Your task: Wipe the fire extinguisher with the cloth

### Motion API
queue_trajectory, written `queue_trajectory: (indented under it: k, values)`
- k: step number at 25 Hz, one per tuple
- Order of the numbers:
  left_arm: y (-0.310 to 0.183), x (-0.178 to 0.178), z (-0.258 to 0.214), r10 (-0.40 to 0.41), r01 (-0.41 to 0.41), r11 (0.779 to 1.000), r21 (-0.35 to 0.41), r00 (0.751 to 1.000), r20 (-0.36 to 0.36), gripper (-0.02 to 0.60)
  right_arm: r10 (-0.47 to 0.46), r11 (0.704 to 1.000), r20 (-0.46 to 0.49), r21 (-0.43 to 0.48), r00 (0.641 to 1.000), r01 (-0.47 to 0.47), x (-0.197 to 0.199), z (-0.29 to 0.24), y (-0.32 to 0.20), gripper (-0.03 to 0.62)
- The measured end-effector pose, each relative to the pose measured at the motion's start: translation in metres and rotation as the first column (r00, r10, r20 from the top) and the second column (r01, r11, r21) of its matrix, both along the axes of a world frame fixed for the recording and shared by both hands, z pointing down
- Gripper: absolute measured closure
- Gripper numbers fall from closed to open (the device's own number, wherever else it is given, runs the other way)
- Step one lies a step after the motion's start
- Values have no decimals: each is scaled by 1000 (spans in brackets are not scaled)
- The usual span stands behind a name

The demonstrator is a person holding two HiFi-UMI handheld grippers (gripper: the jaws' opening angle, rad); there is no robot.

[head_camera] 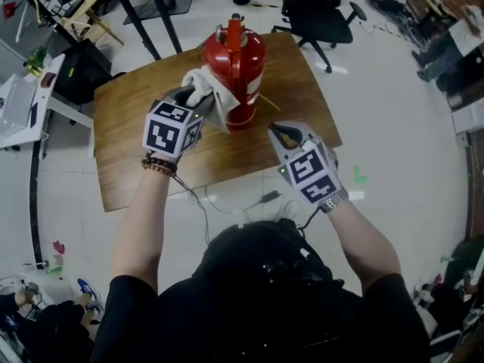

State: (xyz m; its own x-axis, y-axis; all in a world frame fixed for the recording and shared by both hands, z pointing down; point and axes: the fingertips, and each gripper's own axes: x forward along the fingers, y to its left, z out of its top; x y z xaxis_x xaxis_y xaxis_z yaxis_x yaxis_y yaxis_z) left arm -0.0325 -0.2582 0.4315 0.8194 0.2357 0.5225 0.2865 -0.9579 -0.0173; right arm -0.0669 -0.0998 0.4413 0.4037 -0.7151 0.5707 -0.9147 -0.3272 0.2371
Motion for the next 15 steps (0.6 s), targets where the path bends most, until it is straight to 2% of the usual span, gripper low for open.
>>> queue_trajectory:
  k: [15]
  values:
    - [-6,7,96,51,-58,997,42,987,151,480,46,997,49,-70,998,-43,-4,28,-15,566]
